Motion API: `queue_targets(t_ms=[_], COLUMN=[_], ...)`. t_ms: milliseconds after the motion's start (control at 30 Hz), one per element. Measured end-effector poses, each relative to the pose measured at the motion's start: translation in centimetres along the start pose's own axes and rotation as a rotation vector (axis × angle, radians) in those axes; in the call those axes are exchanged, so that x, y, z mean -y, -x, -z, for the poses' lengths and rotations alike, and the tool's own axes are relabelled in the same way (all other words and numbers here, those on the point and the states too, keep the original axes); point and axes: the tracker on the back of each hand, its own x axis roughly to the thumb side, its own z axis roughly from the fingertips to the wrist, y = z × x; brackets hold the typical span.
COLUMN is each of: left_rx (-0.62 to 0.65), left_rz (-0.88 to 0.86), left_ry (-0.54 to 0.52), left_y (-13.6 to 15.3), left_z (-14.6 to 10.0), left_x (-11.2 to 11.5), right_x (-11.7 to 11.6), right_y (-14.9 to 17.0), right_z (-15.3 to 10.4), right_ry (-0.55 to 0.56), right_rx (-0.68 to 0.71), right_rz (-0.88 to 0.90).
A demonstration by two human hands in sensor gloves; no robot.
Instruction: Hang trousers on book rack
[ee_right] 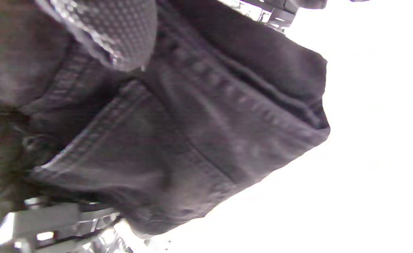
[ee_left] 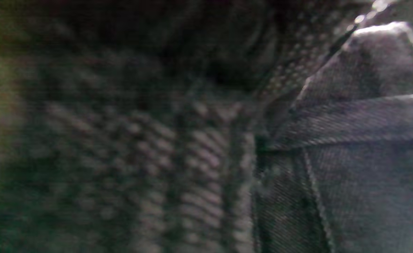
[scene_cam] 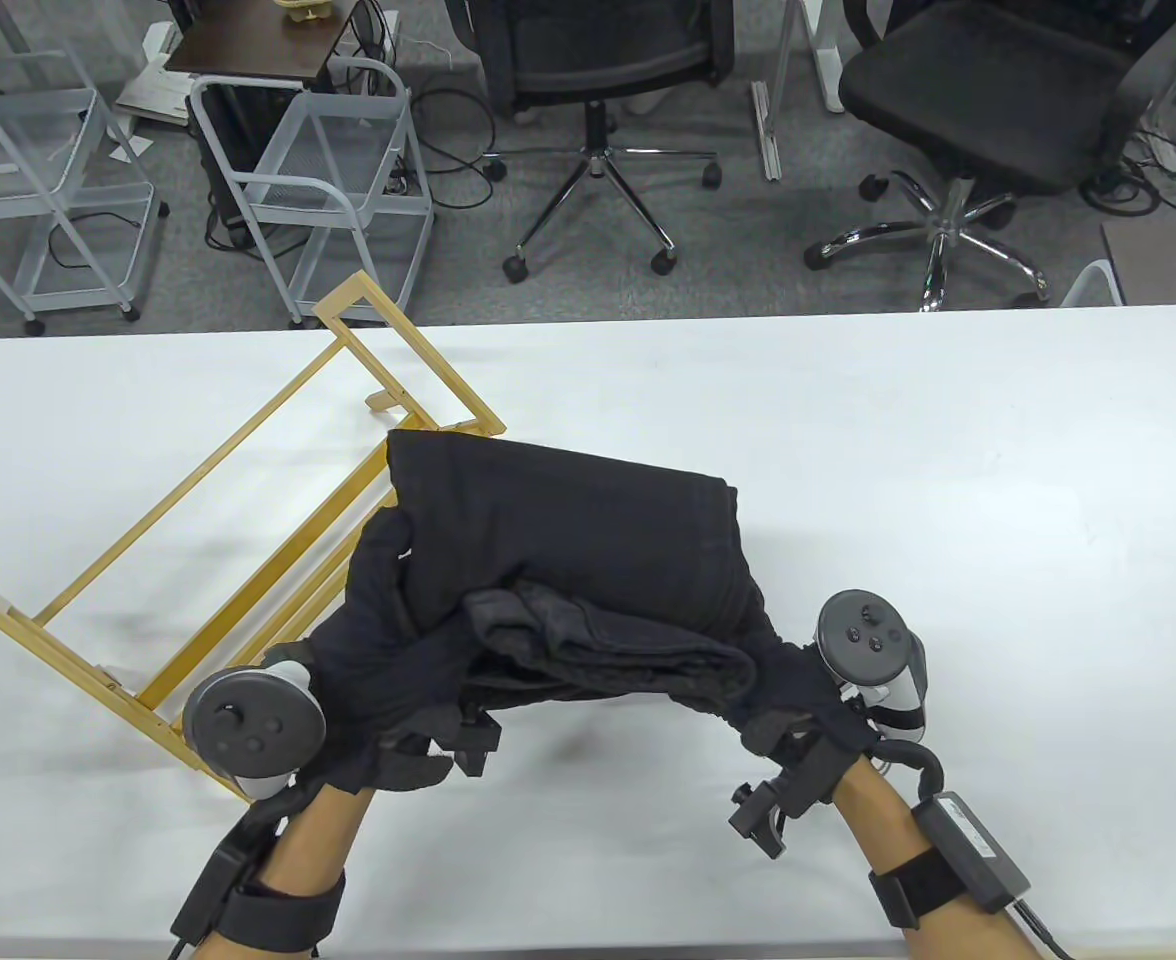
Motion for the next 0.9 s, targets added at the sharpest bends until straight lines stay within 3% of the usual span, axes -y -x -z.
queue_targets(t_ms=[433,900], left_rx=[-0.223,-0.457], left_rz=[0.192,0.249], left_ry=[-0.246,-0.407], left_y=[-0.2,5.2], left_z=[4.7,7.8], left_x=[-6.2,-9.1], right_x=[1.1,1.5], right_y=[0.2,0.7], right_z=[0.0,-0.2], right_ry=[0.053,0.009], right_rx=[-0.049,-0.096], right_rz=[-0.016,-0.048])
